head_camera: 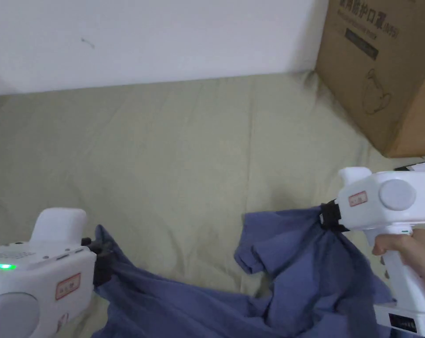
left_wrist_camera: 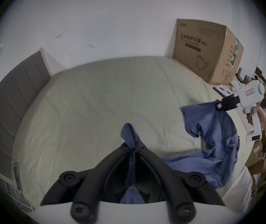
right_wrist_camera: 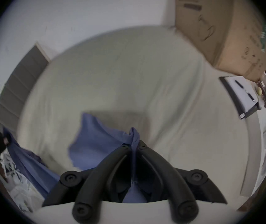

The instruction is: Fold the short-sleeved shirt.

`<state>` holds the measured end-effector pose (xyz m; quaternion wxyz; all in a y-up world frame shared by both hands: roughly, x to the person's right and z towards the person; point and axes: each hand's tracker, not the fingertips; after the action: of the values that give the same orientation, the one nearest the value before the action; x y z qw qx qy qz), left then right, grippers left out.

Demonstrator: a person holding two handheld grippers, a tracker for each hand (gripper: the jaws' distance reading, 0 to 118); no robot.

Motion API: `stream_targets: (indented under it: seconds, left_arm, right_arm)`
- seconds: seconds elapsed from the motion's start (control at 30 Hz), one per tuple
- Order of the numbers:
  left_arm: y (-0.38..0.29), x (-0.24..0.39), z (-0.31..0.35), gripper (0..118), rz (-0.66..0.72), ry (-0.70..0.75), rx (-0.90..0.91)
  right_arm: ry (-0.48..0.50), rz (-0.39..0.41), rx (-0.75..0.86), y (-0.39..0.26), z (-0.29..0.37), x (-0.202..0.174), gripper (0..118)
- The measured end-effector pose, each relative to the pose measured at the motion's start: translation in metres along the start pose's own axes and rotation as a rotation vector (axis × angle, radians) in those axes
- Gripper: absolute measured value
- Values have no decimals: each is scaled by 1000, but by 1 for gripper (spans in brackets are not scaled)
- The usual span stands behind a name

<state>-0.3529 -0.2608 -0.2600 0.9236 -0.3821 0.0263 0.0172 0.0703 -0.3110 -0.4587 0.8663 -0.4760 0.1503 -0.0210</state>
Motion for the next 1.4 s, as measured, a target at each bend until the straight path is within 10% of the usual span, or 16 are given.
stream_targets:
  seconds: [0.53,1.4]
  left_arm:
    - [70,-39,189,3,12,134,402]
    - [363,-78,206,3,11,235,641]
  right_arm:
    - [24,16,464,44,279,-8,4]
    - [66,-107,710,265,373,-62,4]
